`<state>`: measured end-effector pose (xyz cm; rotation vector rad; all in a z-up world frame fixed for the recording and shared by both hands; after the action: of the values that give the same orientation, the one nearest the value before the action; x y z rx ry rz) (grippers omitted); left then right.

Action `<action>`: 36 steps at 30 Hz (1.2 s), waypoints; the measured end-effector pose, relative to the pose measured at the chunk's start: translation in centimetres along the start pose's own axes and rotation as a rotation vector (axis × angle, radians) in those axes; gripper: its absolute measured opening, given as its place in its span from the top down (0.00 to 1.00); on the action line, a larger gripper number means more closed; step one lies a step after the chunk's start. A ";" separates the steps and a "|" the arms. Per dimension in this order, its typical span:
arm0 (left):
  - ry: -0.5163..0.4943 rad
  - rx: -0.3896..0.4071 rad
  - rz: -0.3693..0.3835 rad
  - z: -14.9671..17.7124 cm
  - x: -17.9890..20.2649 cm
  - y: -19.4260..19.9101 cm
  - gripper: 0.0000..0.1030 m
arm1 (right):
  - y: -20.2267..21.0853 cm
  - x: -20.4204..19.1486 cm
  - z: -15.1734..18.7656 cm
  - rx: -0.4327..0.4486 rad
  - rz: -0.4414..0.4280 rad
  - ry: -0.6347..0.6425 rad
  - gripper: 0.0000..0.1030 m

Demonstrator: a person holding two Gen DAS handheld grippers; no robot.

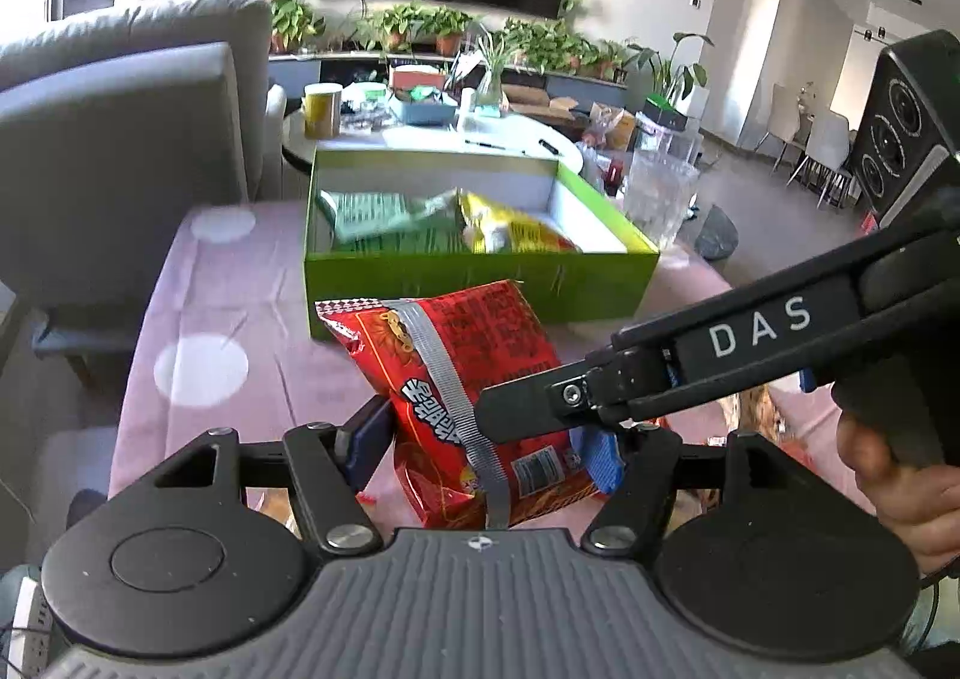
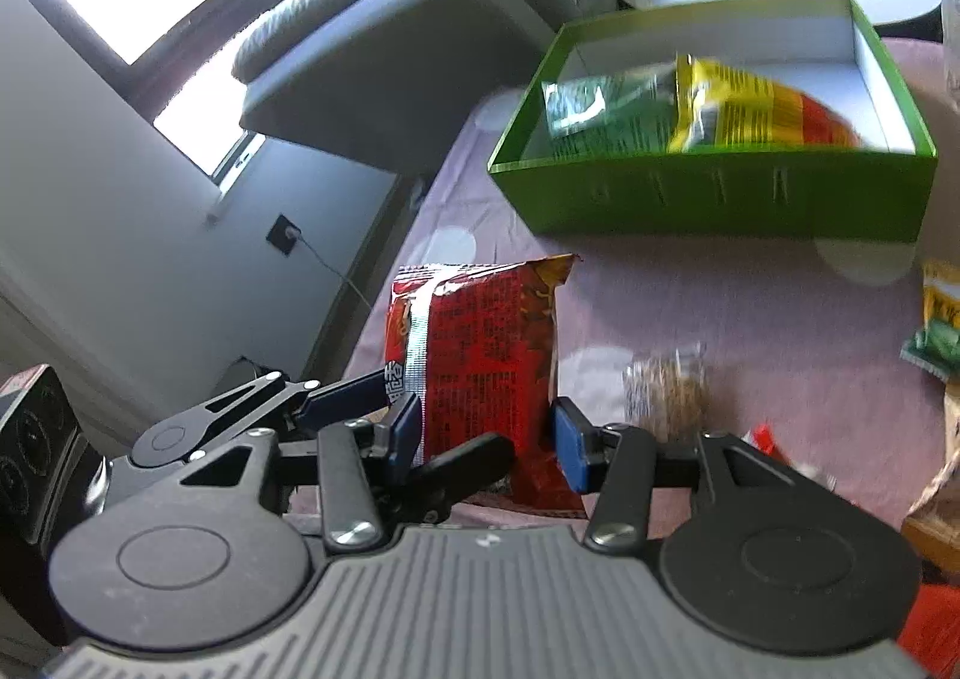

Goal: Organize snacks
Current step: 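Lift the red silver-striped bag with both grippers over the green box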

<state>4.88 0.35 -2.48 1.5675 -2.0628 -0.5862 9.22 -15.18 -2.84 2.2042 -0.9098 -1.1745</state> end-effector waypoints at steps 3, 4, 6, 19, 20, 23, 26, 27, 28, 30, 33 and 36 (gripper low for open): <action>-0.013 0.013 -0.003 -0.9 0.3 -0.2 0.40 | 0.2 0.0 -0.8 0.022 -0.002 0.003 0.73; -0.018 0.018 -0.003 -1.2 0.4 -0.3 0.40 | 0.2 0.2 -1.0 0.027 -0.003 0.002 0.73; -0.029 0.024 -0.002 -1.9 0.7 -0.5 0.40 | 0.3 0.4 -1.4 0.040 -0.007 -0.005 0.73; -0.108 0.065 -0.010 -6.5 1.6 -3.6 0.38 | 1.1 2.3 -5.6 0.125 0.009 -0.033 0.73; -0.114 0.070 -0.012 -7.0 1.5 -4.0 0.38 | 1.1 2.4 -6.0 0.130 0.010 -0.039 0.73; -0.121 0.084 -0.022 -8.2 1.2 -5.1 0.37 | 0.8 3.1 -7.4 0.144 0.009 -0.049 0.73; -0.124 0.089 -0.032 -9.5 0.8 -6.3 0.37 | 0.1 3.7 -9.0 0.160 -0.001 -0.061 0.73; -0.122 0.092 -0.032 -9.9 0.6 -6.7 0.37 | -0.2 4.0 -9.5 0.165 -0.005 -0.069 0.73; -0.117 0.095 -0.035 -10.3 0.4 -7.2 0.37 | -0.5 4.2 -10.0 0.170 -0.006 -0.075 0.73; -0.119 0.104 -0.043 -10.9 0.0 -8.0 0.36 | -1.0 4.5 -11.0 0.183 -0.007 -0.081 0.73; -0.121 0.103 -0.045 -11.7 -0.6 -9.2 0.36 | -1.6 4.7 -12.1 0.189 -0.009 -0.084 0.72; -0.115 0.094 -0.040 -12.3 -1.1 -10.7 0.35 | -2.5 5.3 -13.0 0.188 -0.007 -0.099 0.72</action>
<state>20.72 -1.84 0.74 1.6670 -2.1763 -0.6156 23.31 -16.17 -0.58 2.3143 -1.0945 -1.2562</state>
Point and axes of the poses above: each gripper's, at about its wrist camera, not at the fingertips, and y roughly against the way its jaws point, x to its right, z to its underside, the point moved 3 cm from there along -y, roughly the way its jaws point, and after that the axes turned 4 degrees about -z, right-handed, at the moved point
